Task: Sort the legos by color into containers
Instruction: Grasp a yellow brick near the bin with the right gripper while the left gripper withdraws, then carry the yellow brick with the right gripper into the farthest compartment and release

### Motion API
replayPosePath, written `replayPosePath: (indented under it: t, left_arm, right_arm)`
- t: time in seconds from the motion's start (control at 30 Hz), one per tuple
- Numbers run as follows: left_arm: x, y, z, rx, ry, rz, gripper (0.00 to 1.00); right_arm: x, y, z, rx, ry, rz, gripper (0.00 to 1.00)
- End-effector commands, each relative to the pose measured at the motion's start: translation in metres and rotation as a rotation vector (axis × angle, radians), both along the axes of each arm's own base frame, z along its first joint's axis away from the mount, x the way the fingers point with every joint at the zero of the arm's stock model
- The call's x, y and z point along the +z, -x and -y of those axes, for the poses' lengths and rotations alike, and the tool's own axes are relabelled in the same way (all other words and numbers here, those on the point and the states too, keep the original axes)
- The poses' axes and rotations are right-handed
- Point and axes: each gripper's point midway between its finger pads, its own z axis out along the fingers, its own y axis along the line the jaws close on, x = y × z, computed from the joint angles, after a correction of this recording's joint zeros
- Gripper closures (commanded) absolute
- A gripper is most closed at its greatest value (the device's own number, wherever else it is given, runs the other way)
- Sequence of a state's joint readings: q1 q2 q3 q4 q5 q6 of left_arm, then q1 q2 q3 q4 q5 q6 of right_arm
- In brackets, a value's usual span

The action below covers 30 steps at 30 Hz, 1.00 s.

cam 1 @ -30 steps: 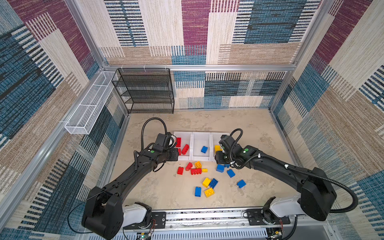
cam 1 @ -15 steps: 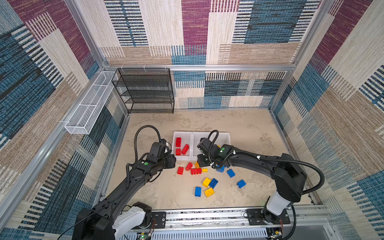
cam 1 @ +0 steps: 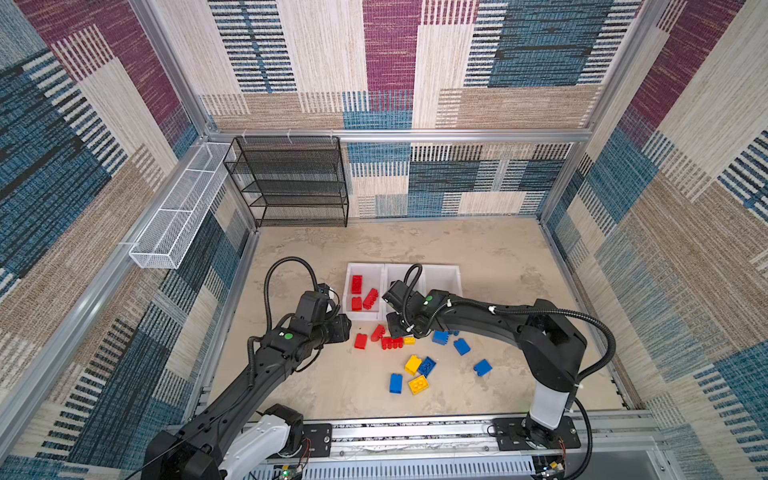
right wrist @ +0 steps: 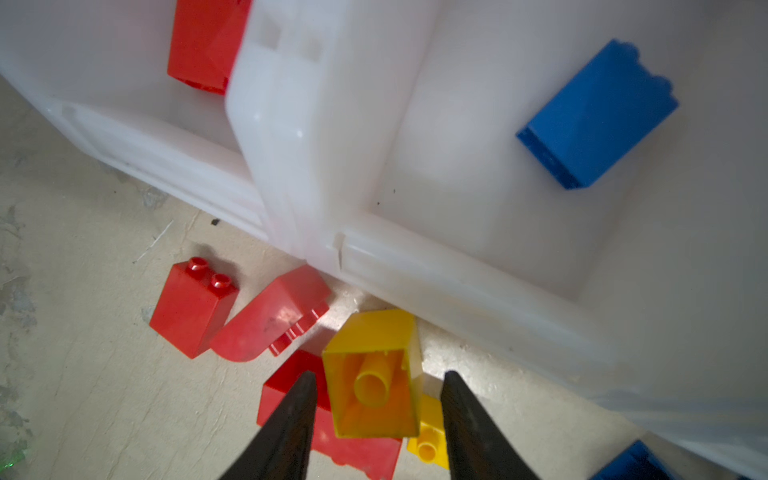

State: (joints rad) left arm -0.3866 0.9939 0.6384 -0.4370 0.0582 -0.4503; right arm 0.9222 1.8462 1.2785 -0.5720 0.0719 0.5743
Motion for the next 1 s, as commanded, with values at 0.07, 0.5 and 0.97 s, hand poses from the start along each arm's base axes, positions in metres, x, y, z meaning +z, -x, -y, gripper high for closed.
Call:
replayPosePath:
  t: [0.07,0.5,0.97]
  left_arm:
    - [0.001,-0.001,0.003,0.010,0.029,0.002,0.42]
    - [0.001,0.000,0.004,0.007,0.035,-0.002,0.42]
    - [0.000,0.001,0.005,0.004,0.041,-0.009,0.42]
  right_arm:
    - [-0.005,-0.003,-0.004,0.008,0.011,0.006,0.51]
    - [-0.006,-0.001,-0.001,0.007,0.014,0.007,0.66]
    - [0.063,-0.001,0.023,-0.036,-0.016,0.119,0.68]
